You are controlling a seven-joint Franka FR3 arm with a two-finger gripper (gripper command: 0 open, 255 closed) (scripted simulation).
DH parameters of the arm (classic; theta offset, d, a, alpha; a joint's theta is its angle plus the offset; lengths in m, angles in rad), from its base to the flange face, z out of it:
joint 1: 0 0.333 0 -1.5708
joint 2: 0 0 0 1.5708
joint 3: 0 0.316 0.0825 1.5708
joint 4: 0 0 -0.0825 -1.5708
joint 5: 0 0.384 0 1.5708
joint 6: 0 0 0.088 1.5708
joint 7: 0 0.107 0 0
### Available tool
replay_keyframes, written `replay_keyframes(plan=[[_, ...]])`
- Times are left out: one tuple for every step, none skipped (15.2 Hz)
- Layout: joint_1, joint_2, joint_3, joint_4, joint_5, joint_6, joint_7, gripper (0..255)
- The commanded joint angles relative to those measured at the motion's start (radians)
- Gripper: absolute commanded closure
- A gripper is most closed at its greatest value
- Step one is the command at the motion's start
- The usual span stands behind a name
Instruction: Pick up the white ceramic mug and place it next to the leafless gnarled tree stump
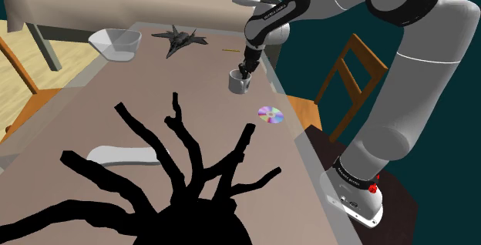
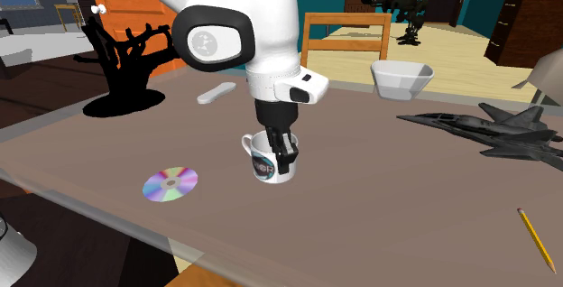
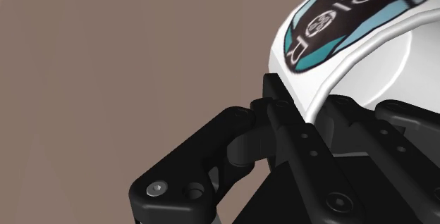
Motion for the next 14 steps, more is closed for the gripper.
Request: replay_keyframes(plan=[[0.0, 0.0, 0.0, 0.0, 0.0, 0.0, 0.0, 255], [0.0, 0.0, 0.0, 0.0, 0.0, 0.0, 0.0, 255], [0.0, 0.0, 0.0, 0.0, 0.0, 0.0, 0.0, 255], [0.0, 0.0, 0.0, 0.0, 0.0, 0.0, 0.0, 255], [0.0, 0.0, 0.0, 0.0, 0.0, 0.0, 0.0, 255], [0.0, -0.008, -0.001, 0.004, -0.003, -0.012, 0.003, 255], [0.001, -0.016, -0.002, 0.008, -0.006, -0.024, 0.005, 255], [0.001, -0.023, -0.002, 0.013, -0.009, -0.036, 0.008, 255], [0.002, -0.031, -0.003, 0.018, -0.011, -0.048, 0.01, 255], [0.002, -0.038, -0.003, 0.023, -0.014, -0.06, 0.012, 255], [0.002, -0.045, -0.004, 0.029, -0.016, -0.072, 0.015, 255], [0.002, -0.052, -0.004, 0.034, -0.019, -0.084, 0.017, 255], [0.003, -0.058, -0.005, 0.04, -0.021, -0.097, 0.019, 255], [0.003, -0.065, -0.005, 0.046, -0.023, -0.109, 0.021, 255]])
